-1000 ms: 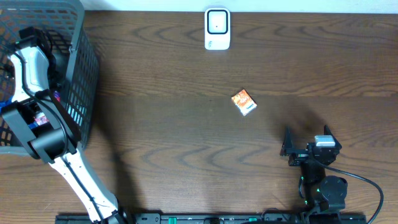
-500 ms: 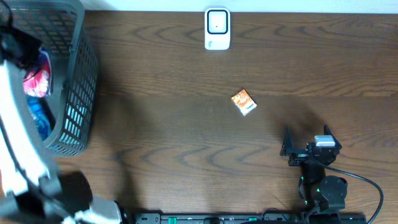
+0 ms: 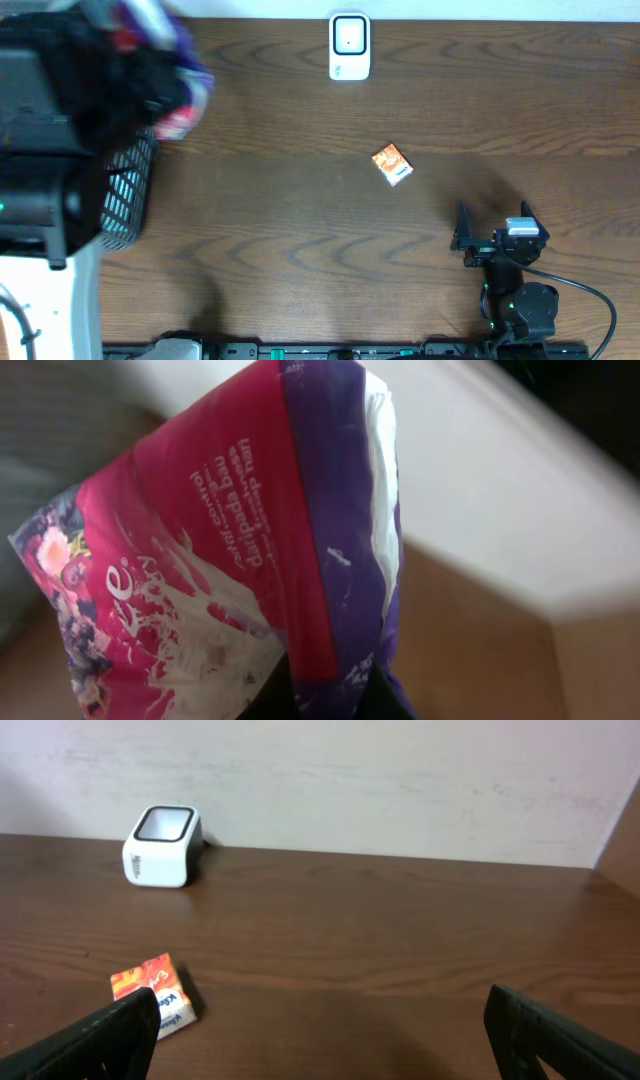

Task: Scan the item barcode
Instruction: 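Carry the pink-purple bag past the scanner and drop it on the table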

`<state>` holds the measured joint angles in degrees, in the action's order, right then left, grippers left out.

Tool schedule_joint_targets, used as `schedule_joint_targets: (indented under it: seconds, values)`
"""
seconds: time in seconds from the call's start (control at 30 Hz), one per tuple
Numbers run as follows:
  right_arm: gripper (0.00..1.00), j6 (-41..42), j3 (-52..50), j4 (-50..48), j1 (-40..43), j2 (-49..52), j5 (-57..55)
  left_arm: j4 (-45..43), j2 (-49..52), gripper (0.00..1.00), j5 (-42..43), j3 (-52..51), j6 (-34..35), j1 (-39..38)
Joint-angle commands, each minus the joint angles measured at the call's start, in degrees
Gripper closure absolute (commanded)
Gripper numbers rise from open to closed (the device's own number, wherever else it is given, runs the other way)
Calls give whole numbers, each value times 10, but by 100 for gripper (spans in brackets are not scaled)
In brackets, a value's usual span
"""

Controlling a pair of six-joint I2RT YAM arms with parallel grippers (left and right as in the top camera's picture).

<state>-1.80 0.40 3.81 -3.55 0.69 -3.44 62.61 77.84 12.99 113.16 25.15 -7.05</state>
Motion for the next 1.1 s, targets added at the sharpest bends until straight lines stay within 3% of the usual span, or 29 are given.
schedule_joint_targets:
  seconds: [0.0,0.17,0.4,0.67,1.07]
  values:
    - [1,-4,-1,2,2,-4,-1,-1,37,93,9,-2,-124,-92]
    - [1,-4,-1,2,2,-4,-1,-1,131,93,-48,-6,-127,-178]
    - [1,-4,-1,2,2,-4,-1,0,303,93,-48,-6,-118,-231]
    - [1,-4,-1,2,2,-4,-1,-3,437,93,-47,-6,19,-274]
    - [1,-4,-1,2,2,-4,-1,-34,588,93,-81,-6,82,-294]
